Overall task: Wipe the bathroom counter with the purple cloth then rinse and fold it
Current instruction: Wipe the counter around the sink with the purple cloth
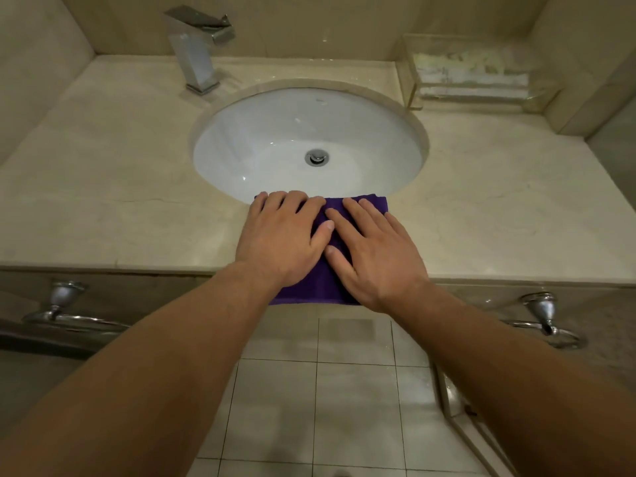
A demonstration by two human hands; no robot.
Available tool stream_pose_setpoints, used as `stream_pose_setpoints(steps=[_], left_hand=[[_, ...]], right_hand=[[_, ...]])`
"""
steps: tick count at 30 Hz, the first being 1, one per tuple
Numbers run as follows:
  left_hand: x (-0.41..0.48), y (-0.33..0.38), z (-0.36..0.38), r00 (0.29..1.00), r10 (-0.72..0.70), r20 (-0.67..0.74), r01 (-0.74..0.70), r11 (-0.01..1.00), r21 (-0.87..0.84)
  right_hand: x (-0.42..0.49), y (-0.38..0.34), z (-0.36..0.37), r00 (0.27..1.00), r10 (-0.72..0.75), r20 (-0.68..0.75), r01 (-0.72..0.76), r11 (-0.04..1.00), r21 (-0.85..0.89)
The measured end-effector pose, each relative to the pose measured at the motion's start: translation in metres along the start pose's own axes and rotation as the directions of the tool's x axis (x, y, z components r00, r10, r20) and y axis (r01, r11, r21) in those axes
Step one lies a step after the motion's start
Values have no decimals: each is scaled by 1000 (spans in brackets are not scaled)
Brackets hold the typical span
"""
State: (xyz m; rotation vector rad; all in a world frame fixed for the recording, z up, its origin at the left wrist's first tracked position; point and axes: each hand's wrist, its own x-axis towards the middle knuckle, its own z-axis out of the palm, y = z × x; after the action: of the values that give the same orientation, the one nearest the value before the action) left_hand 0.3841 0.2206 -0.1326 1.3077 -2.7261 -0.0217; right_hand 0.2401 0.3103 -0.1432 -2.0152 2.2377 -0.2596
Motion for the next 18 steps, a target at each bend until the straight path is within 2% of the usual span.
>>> stream_pose_setpoints(steps=[4,9,14,18], left_hand=[[11,-4,11,992,-111,60,113,993,-23],[23,-9,10,993,-108,54,112,991,-69],[30,-15,8,988,-154,-31,145,970,-197],[34,-20,6,982,-183,-45,169,961,-217]], right_hand=[[26,3,-9,985,-44,-164,38,998,-41],[59,3,-6,998,59,17,-58,995,-75],[63,-2,-8,997,70,-30,-72,994,-82],[75,-3,-10,997,62,-44,-65,996,-66]])
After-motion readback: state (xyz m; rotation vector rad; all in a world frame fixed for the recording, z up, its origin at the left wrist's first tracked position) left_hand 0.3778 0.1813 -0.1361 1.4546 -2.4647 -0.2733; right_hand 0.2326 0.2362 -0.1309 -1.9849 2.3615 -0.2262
